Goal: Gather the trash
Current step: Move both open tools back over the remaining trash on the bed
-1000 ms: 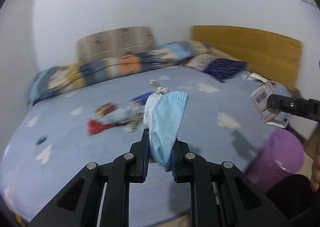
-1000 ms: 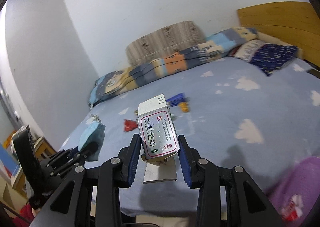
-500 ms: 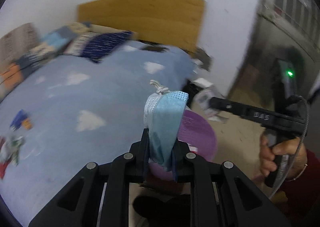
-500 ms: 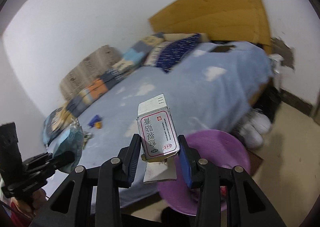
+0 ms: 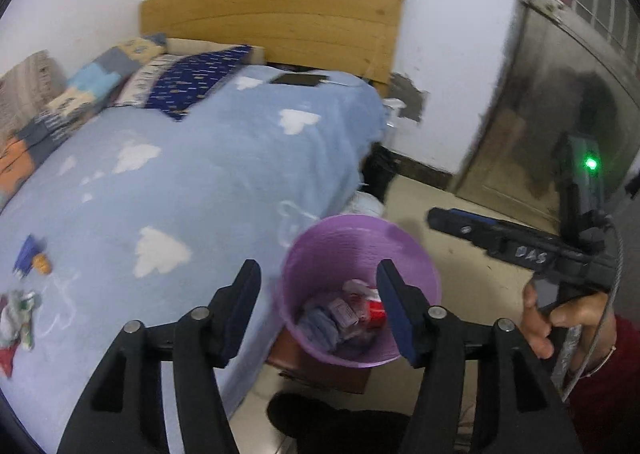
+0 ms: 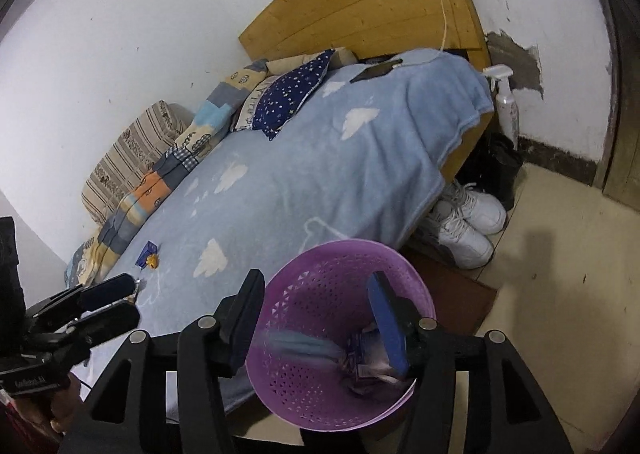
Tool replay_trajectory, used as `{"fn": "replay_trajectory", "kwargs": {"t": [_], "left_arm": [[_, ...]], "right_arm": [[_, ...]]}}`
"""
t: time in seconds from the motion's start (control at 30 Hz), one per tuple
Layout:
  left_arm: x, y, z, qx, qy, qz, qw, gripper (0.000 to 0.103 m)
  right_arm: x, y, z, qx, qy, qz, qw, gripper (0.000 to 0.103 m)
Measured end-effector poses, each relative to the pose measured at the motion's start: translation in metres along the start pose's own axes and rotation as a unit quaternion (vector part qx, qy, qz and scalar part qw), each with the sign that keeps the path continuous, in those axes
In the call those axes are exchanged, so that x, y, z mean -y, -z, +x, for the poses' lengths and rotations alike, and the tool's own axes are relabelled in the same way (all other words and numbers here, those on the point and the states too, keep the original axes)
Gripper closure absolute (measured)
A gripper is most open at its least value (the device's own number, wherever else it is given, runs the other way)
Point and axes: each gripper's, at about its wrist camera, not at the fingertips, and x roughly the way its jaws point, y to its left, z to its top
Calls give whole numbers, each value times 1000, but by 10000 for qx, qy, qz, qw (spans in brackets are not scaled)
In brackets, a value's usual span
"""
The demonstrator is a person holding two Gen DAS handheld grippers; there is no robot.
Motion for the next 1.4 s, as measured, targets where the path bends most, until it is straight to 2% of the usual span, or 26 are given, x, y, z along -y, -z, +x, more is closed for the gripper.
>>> {"fn": "replay_trajectory", "kwargs": {"t": [0.23,0.47,0.53,0.6,0.67,0.73,0.87,0.97,1.4], "left_arm": [[-66,41,-43,180,-772,-529,9954,38],[-137,92,-81,147,-1453,-1228,9816,37],[-155,104,-92,214,-1864,-1377,9725,37],[-171,116,-106,374,-2409,-1501,9581,37],[-182,125,-117,508,-2778,-1600,9459,37],[-194,131,-130,667,-2987,-1755,9357,37],[-204,140,-146,822,-3222,-1829,9252,37],[-209,145,-155,873,-3335,-1812,9210,37],[-222,157,-170,921,-3786,-1780,9036,37]], "right_arm": [[-46,6,13,-189,-497,-459,9975,46],[-128,18,35,-448,-920,-1215,9873,46],[-148,22,40,-527,-1012,-1388,9837,46],[-173,26,46,-605,-1090,-1619,9789,46],[-192,29,50,-643,-1149,-1776,9752,46],[-215,33,54,-676,-1263,-1949,9703,46],[-259,45,58,-690,-1376,-2389,9588,42],[-286,55,61,-725,-1464,-2632,9508,41],[-329,75,90,-1068,-1579,-2803,9408,41]]}}
